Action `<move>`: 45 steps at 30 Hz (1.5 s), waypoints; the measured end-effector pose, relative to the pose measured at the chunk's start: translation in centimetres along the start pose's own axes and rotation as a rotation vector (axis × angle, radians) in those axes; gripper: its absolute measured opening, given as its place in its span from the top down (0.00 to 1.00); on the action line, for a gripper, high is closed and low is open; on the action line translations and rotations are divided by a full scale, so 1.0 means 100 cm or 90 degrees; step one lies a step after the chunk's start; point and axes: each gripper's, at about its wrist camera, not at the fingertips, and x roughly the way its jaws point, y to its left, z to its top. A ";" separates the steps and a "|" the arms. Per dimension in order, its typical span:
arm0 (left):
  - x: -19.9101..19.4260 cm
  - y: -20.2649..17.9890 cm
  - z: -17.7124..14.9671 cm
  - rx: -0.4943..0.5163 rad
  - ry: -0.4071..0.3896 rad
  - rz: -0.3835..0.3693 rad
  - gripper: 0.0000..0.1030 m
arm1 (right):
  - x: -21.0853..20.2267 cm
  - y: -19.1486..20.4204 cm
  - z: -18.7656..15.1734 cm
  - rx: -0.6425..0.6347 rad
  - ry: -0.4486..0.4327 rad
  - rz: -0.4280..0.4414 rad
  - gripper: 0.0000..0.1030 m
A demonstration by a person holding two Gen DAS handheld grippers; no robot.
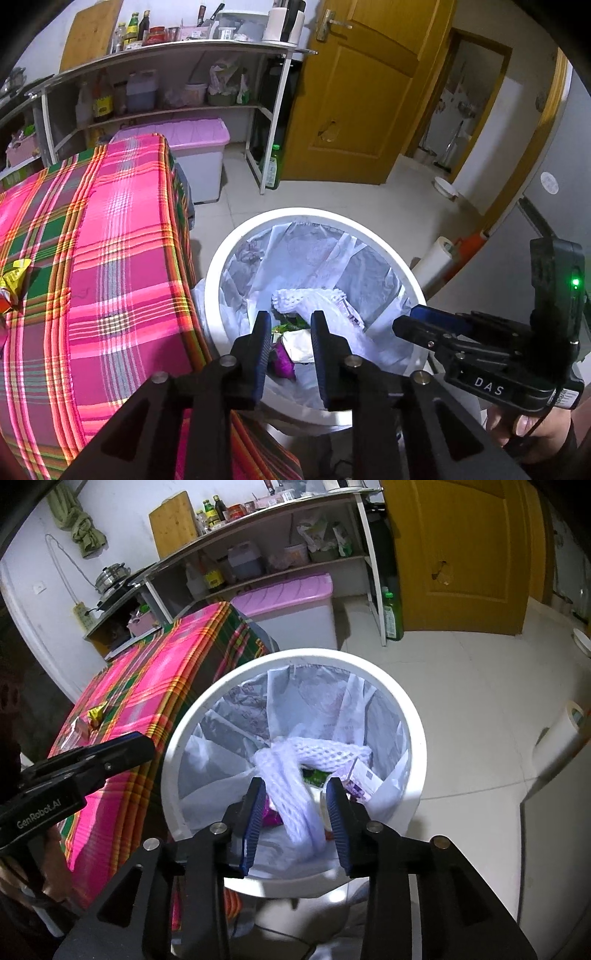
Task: Collect trash
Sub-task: 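Open both grippers to drop the mesh and wrapper into the bin, then move both grippers back to the juice carton and yellow snack packet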
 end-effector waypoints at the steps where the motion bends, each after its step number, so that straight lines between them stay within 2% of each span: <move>1: -0.002 0.000 0.000 -0.001 -0.003 -0.001 0.79 | -0.002 0.001 0.000 0.000 -0.002 0.000 0.65; 10: -0.028 0.006 -0.006 -0.012 -0.031 0.002 0.79 | -0.025 0.016 0.002 -0.017 -0.032 0.010 0.65; 21: -0.072 0.021 -0.022 -0.028 -0.084 0.021 0.79 | -0.050 0.050 0.003 -0.057 -0.066 0.054 0.65; 25: -0.088 0.029 -0.029 -0.035 -0.101 0.038 0.79 | -0.051 0.065 0.003 -0.069 -0.069 0.076 0.58; 29: -0.102 0.041 -0.036 -0.045 -0.115 0.060 0.78 | -0.048 0.081 0.001 -0.085 -0.066 0.096 0.57; 30: -0.105 0.044 -0.037 -0.049 -0.118 0.067 0.78 | -0.047 0.084 0.002 -0.090 -0.064 0.099 0.57; 34: -0.117 0.061 -0.043 -0.072 -0.134 0.087 0.59 | -0.041 0.102 0.003 -0.109 -0.056 0.115 0.56; 38: -0.125 0.086 -0.049 -0.103 -0.143 0.110 0.58 | -0.034 0.115 0.006 -0.120 -0.050 0.129 0.49; 43: -0.133 0.116 -0.056 -0.142 -0.151 0.141 0.58 | -0.025 0.130 0.009 -0.136 -0.041 0.140 0.48; 45: -0.136 0.128 -0.057 -0.159 -0.155 0.159 0.55 | -0.020 0.135 0.010 -0.143 -0.038 0.142 0.48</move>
